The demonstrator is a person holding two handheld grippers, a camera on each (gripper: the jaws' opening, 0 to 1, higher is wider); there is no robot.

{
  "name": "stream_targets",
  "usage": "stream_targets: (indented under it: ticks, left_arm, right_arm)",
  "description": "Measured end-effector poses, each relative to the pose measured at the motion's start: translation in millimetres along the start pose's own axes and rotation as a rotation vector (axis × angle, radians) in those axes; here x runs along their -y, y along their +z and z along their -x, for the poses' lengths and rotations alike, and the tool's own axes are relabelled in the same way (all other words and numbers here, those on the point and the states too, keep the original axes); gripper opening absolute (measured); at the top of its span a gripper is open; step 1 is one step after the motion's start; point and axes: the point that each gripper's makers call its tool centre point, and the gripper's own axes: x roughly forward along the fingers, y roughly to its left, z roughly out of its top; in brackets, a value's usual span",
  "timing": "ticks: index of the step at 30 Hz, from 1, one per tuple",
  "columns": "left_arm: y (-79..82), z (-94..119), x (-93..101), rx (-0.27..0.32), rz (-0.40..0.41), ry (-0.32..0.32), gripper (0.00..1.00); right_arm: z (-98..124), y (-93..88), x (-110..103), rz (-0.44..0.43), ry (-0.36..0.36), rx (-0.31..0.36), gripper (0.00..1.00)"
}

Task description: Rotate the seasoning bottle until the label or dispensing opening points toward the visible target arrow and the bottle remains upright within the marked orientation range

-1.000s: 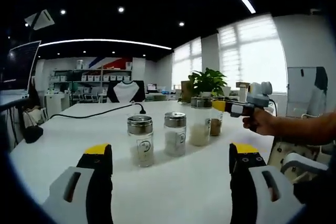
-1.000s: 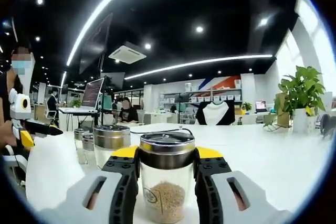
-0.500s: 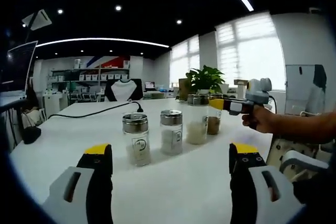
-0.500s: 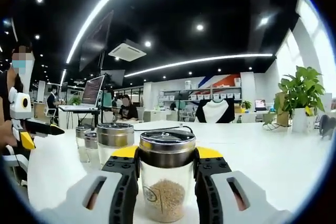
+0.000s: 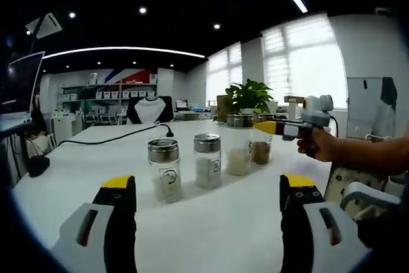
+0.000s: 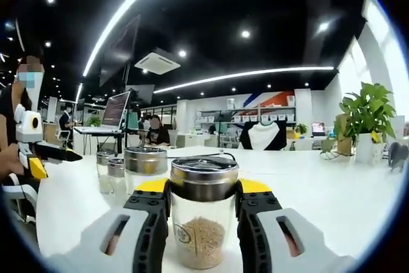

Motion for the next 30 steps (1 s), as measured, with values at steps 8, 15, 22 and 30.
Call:
stream_targets:
  ticks: [8, 15, 22, 30]
  left_arm:
    - [-2.3, -2.4, 2.0, -0.008, 0.001, -0.011, 1.0]
    - [-6.0, -3.7, 9.7, -0.003, -0.015, -0.049, 1.0]
    - [-13.5, -3.2, 3.7, -0.002, 0.022, -0.038, 1.0]
    - [-17.9, -5.3, 7.6, 0.0, 0.033, -0.059, 1.0]
  right_arm:
    - [24.9, -2.5, -8.5, -0.032, 0.007, 0.001, 0.44]
    - [52.8, -5.2, -19.9, -0.081, 0.0, 0.017, 0.49]
    - [69.8, -6.0, -46.1, -0.037, 0.023, 0.004, 0.61]
    - [74.5, -18.8, -76.6, 0.002, 0.079, -0.047, 0.83]
